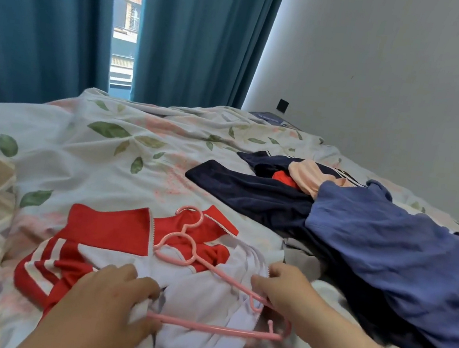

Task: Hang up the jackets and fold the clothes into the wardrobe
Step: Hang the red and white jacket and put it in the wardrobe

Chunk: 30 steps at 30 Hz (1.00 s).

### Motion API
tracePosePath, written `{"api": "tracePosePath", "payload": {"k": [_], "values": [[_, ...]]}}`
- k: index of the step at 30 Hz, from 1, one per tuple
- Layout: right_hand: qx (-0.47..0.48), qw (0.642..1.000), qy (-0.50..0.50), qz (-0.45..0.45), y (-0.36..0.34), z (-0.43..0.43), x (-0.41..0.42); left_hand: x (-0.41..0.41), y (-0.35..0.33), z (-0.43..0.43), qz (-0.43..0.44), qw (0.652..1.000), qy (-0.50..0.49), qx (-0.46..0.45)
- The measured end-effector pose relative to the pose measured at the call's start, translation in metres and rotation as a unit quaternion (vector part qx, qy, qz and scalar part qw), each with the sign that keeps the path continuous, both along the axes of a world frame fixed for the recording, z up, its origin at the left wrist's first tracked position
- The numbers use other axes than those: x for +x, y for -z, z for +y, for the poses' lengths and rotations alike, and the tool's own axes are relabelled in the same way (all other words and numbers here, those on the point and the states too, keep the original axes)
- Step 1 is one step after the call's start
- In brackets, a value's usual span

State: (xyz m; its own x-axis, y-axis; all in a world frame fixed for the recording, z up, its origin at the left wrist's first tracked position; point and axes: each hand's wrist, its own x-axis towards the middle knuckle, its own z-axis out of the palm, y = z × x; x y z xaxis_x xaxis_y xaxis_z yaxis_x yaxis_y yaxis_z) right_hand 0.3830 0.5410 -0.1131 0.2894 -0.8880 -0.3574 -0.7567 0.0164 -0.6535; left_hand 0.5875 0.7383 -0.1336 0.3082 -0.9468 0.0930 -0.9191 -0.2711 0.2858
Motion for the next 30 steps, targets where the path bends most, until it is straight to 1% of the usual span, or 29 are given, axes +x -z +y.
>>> {"api": "tracePosePath", "payload": {"k": [2, 4, 6, 7, 9, 10, 11, 12, 15, 17, 19, 20, 21, 23, 25, 26, 27, 28, 29, 30], "values": [[0.05, 0.992, 0.058, -0.105, -0.001, -0.001, 0.003, -0.001, -0.001, -0.002, -0.034, 0.999, 0.005, 0.014], [0.086, 0.967, 0.126, -0.202, -0.011, -0.006, 0.002, -0.001, -0.002, -0.004, -0.056, 0.998, -0.005, 0.012], [0.099, 0.945, 0.166, -0.266, -0.025, -0.015, -0.01, -0.001, -0.001, -0.003, -0.063, 0.998, -0.023, 0.001], [0.089, 0.943, 0.177, -0.266, -0.036, -0.019, -0.017, -0.001, 0.0, -0.003, -0.063, 0.998, -0.022, -0.014], [0.02, 0.959, 0.18, -0.217, -0.06, -0.029, -0.029, -0.001, 0.003, -0.004, -0.062, 0.996, 0.004, -0.062], [-0.023, 0.968, 0.167, -0.186, -0.073, -0.033, -0.031, -0.001, 0.002, -0.003, -0.058, 0.996, 0.014, -0.06], [-0.054, 0.974, 0.151, -0.161, -0.086, -0.033, -0.028, -0.003, 0.0, -0.002, -0.06, 0.996, 0.004, -0.062], [-0.06, 0.978, 0.135, -0.149, -0.098, -0.03, -0.021, -0.005, 0.0, -0.003, -0.059, 0.996, -0.003, -0.06], [-0.019, 0.977, 0.089, -0.195, -0.118, -0.014, 0.011, -0.008, -0.004, -0.002, -0.066, 0.995, -0.003, -0.078], [-0.051, 0.969, 0.063, -0.235, -0.121, -0.003, 0.026, -0.007, -0.005, 0.0, -0.07, 0.994, 0.006, -0.089], [-0.087, 0.961, 0.067, -0.255, -0.119, 0.006, 0.035, -0.008, -0.009, 0.003, -0.045, 0.997, 0.013, -0.061], [-0.089, 0.956, 0.079, -0.268, -0.118, 0.009, 0.036, -0.009, -0.011, 0.002, -0.045, 0.998, 0.005, -0.044], [-0.082, 0.949, 0.091, -0.292, -0.118, 0.011, 0.037, -0.01, -0.01, 0.0, -0.048, 0.998, -0.008, -0.032], [-0.058, 0.918, 0.111, -0.376, -0.131, 0.013, 0.039, -0.014, -0.013, 0.002, -0.049, 0.999, -0.009, -0.009], [-0.025, 0.868, 0.135, -0.478, -0.155, 0.011, 0.04, -0.014, -0.016, 0.003, -0.053, 0.999, 0.005, 0.012], [-0.03, 0.847, 0.141, -0.511, -0.167, 0.007, 0.039, -0.014, -0.018, 0.004, -0.058, 0.998, 0.007, 0.027], [-0.072, 0.854, 0.135, -0.497, -0.175, 0.005, 0.038, -0.013, -0.017, 0.005, -0.067, 0.997, 0.009, 0.038], [-0.139, 0.884, 0.108, -0.434, -0.175, 0.009, 0.039, -0.012, -0.018, 0.007, -0.067, 0.997, 0.004, 0.049], [-0.194, 0.913, 0.055, -0.354, -0.167, 0.02, 0.042, -0.013, -0.018, 0.007, -0.065, 0.996, 0.0, 0.056], [-0.207, 0.935, -0.02, -0.285, -0.149, 0.033, 0.044, -0.015, -0.019, 0.008, -0.07, 0.996, -0.003, 0.054]]}}
